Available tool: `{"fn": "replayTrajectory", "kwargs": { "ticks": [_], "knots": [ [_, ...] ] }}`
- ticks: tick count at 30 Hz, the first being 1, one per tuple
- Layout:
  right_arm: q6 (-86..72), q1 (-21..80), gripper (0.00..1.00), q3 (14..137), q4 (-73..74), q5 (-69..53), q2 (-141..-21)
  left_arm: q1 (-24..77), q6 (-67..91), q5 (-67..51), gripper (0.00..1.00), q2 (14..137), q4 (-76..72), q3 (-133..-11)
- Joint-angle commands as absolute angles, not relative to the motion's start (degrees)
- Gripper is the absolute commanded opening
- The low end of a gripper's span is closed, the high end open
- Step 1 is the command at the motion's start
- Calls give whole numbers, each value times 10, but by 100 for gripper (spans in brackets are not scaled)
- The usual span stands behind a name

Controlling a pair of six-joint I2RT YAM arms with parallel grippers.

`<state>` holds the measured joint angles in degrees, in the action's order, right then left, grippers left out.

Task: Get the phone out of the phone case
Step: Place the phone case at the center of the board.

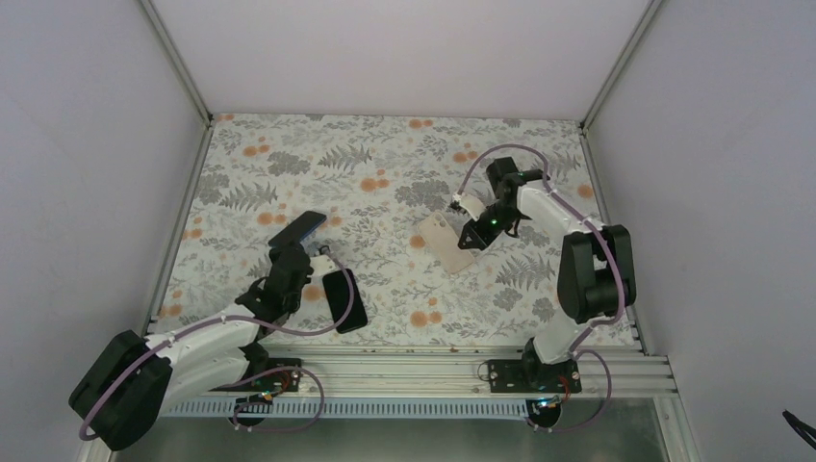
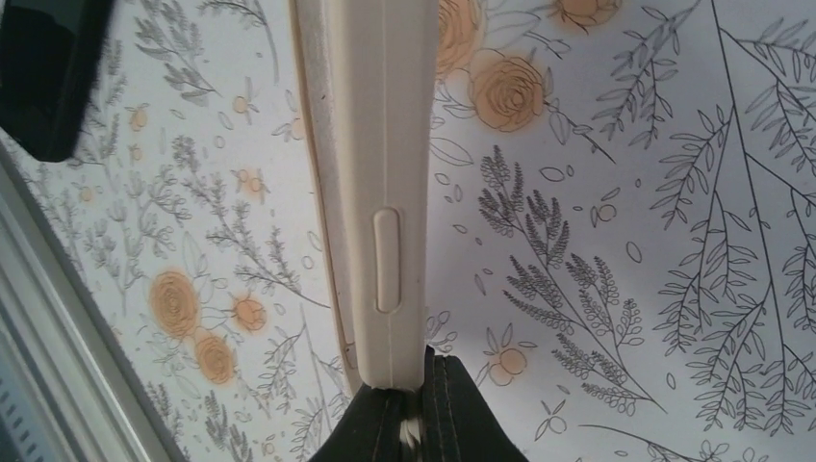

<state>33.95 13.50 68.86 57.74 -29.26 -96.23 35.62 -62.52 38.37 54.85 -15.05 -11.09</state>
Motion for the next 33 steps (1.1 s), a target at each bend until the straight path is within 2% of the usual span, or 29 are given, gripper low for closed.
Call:
{"fn": "replayTrajectory", "kwargs": {
  "ticks": [1, 7, 10, 12, 14, 15, 17, 22, 26, 33],
  "knots": [
    [317, 138, 3, 693, 543, -254, -997, 355, -624, 393, 12, 558, -154, -105],
    [300, 128, 4, 706, 528, -215, -1041, 357, -589, 353, 15, 586, -64, -116],
    [293, 123, 4, 714, 521, -204, -1046, 357, -570, 336, 22, 597, -14, -128],
    [284, 119, 5, 720, 518, -189, -1047, 359, -554, 318, 38, 602, 40, -142],
    [278, 117, 18, 723, 513, -165, -1041, 362, -540, 299, 58, 599, 80, -159],
    [277, 117, 20, 727, 513, -158, -1037, 364, -535, 291, 65, 596, 94, -168],
    [284, 117, 26, 738, 520, -150, -1029, 365, -527, 273, 72, 587, 124, -188],
    [312, 126, 57, 766, 552, -126, -994, 357, -469, 193, 82, 571, 215, -285],
    [350, 175, 63, 765, 583, -127, -937, 330, -438, 121, 87, 573, 260, -368],
    [391, 406, 67, 739, 627, -157, -880, 216, -403, -56, 93, 642, 303, -504]
  ]
}}
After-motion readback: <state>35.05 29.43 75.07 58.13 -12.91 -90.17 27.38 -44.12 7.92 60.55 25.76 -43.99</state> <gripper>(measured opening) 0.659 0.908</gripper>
